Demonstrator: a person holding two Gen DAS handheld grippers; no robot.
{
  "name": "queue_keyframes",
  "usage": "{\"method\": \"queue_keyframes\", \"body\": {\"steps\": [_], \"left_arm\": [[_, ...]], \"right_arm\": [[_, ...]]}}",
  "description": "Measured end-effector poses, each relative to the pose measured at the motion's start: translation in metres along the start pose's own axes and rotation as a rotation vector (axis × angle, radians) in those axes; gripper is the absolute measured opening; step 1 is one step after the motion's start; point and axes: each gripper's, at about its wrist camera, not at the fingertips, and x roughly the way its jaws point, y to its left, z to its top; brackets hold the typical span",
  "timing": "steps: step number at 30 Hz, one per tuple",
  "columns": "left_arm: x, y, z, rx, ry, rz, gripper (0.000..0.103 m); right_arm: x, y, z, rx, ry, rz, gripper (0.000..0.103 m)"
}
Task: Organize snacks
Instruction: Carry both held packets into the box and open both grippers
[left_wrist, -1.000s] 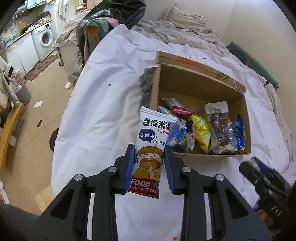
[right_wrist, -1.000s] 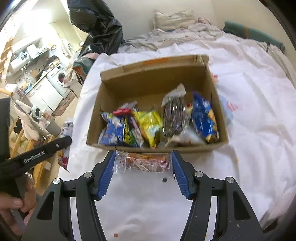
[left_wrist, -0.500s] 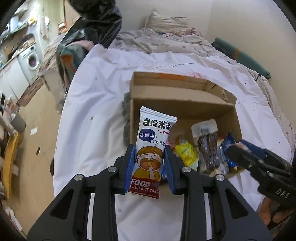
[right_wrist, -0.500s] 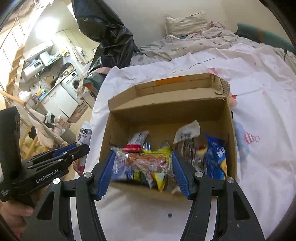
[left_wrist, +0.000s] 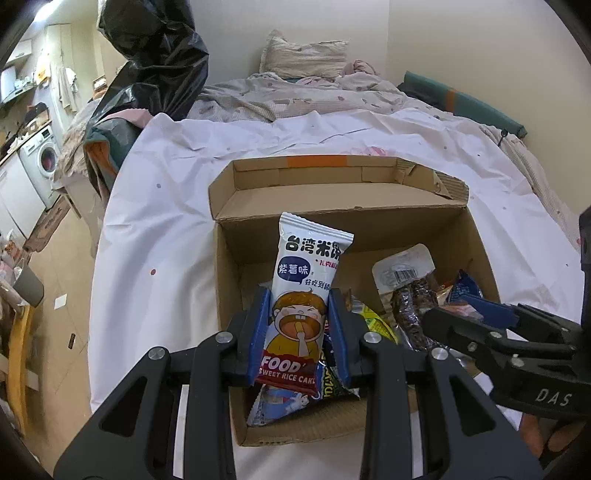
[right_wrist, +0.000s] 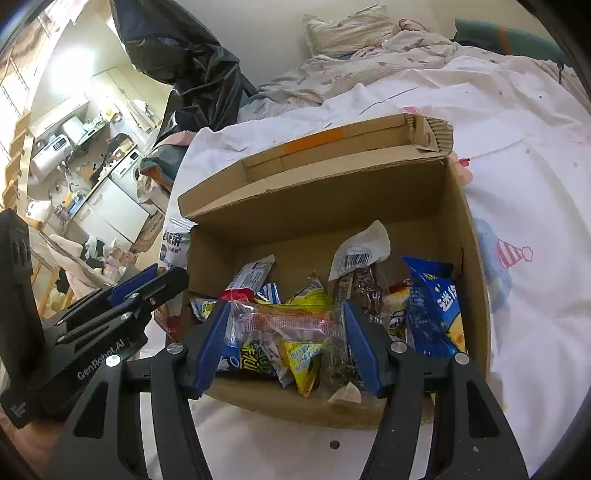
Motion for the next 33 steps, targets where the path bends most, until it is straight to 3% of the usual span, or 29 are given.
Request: {"method": "queue_keyframes", "body": {"steps": [10,21,27,29,31,33], "left_arm": [[0.014,0.011,-0.003,-0.062,0.065,-0.015,0.028],[0.012,0.008,-0.004,-0.052,0.057,-0.003,0.028],[0.013,0.008,-0.005,-0.053,0.067,0.001,0.029],[0.012,0.009,-0.005,-0.056,0.065,-0.006,0.039],[0.007,0.009,-0.004,-0.066,0.044,-0.012,0.063],[0.001,0.01,-0.003,-0.077,0.017,-0.021,0.076]], "right_arm": [[0.01,0.0,-0.002,0.008,0.029,-0.002,0.066],[0.013,0.0,-0.002,0.015,0.032,-0.004,0.066],[0.009,-0.005,0.001,0.035,0.017,0.002,0.077],[0.006,-0.006,0.003,0.041,0.008,0.016,0.083],[0.002,-0.009,0.006,0.052,-0.005,0.029,0.088],[-0.003,-0.01,0.008,0.056,-0.026,0.039,0.093]]}}
